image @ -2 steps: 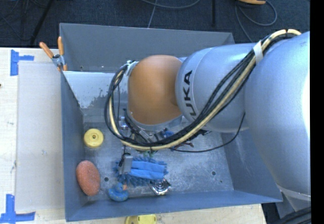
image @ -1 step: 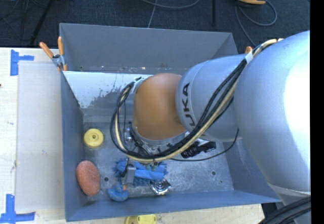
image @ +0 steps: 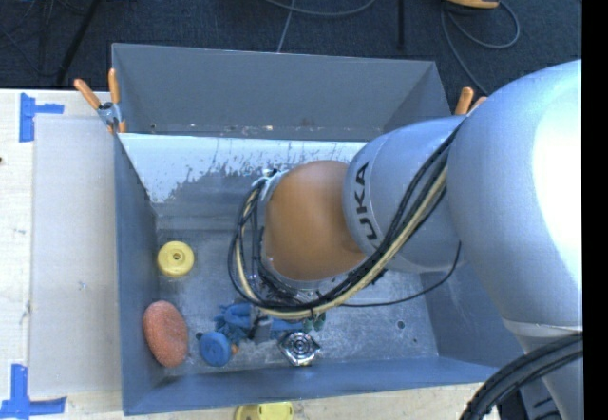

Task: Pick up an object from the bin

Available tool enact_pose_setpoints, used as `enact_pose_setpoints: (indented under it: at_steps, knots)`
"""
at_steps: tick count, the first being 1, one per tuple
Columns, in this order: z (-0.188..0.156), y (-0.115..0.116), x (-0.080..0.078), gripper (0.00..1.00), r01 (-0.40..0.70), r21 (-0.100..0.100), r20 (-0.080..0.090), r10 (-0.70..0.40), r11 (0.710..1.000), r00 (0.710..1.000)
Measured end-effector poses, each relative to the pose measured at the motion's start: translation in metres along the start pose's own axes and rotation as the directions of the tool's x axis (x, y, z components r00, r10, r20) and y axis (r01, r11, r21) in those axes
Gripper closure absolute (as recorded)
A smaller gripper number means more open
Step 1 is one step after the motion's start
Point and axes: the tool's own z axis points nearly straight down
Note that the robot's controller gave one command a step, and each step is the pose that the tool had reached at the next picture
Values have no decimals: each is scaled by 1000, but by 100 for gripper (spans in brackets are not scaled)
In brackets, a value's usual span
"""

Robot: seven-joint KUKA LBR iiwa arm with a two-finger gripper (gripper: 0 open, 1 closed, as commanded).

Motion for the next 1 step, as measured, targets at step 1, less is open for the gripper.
enact_pose_setpoints:
  at_steps: [1]
  knots:
    - [0, 0, 0, 100, -1, 0, 0, 1, 1000, 1000]
